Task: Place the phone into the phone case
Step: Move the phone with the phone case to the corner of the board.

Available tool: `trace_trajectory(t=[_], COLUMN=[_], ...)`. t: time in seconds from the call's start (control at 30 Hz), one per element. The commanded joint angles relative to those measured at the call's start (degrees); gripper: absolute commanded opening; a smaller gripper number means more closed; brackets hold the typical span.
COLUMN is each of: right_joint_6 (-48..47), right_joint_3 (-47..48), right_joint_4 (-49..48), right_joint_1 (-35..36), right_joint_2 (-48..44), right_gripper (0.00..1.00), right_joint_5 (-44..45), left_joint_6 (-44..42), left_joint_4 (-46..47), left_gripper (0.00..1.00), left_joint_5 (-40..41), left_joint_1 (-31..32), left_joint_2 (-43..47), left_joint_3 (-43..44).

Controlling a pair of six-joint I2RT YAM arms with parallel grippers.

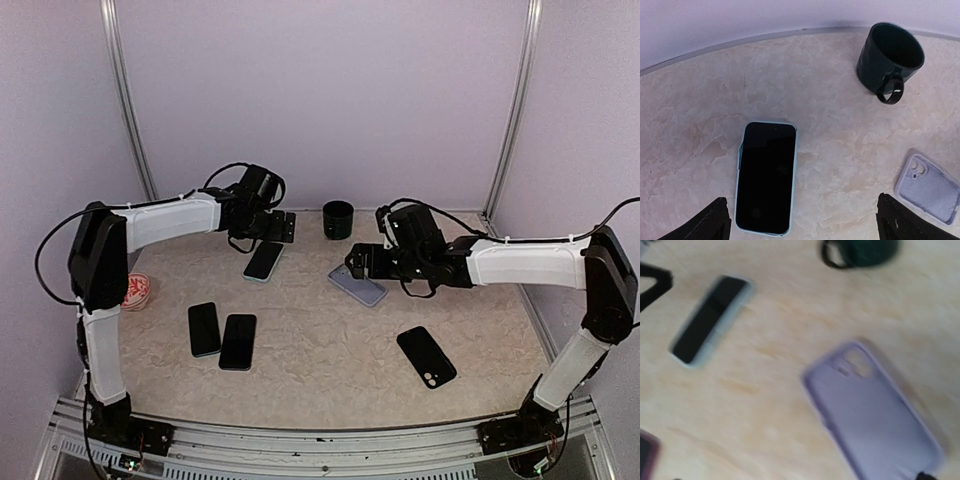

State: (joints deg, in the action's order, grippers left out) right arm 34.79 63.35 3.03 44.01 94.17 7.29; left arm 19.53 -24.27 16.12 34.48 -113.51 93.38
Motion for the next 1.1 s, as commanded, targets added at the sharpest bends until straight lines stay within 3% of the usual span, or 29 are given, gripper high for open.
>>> trace_trajectory(t=[0.0,0.2,0.6,1.07], right_joint_6=[0.82,1.89,2.66,3.62], right_joint_3=[-5.55,-9.86,-9.96,-9.82], right_joint_4=[-1.74,-5.31,-8.16,-8.04], right_joint_1=[0.15,0.2,0.2,0.14], right_joint_2=[-3.9,-7.77,-5.53,-4.97], right_gripper=[0.99,0.99,0.99,0.99], right_joint_5=[5.08,4.12,0.53,1.6], left_joint_6=[-7.99,-10.07,-10.24,-8.43], left_joint_4=[-8.66,-13.73,-13.02,-9.84], left_gripper=[0.99,0.99,0.99,0.99], left_joint_5=[3.45,8.57,15.81,4.44], left_joint_1=[0.25,-0.07,-3.43,-8.25], left_joint_2=[-9.95,-20.85,-26.08,-25.53], left_joint_3=[8.3,17.04,19.61,17.08])
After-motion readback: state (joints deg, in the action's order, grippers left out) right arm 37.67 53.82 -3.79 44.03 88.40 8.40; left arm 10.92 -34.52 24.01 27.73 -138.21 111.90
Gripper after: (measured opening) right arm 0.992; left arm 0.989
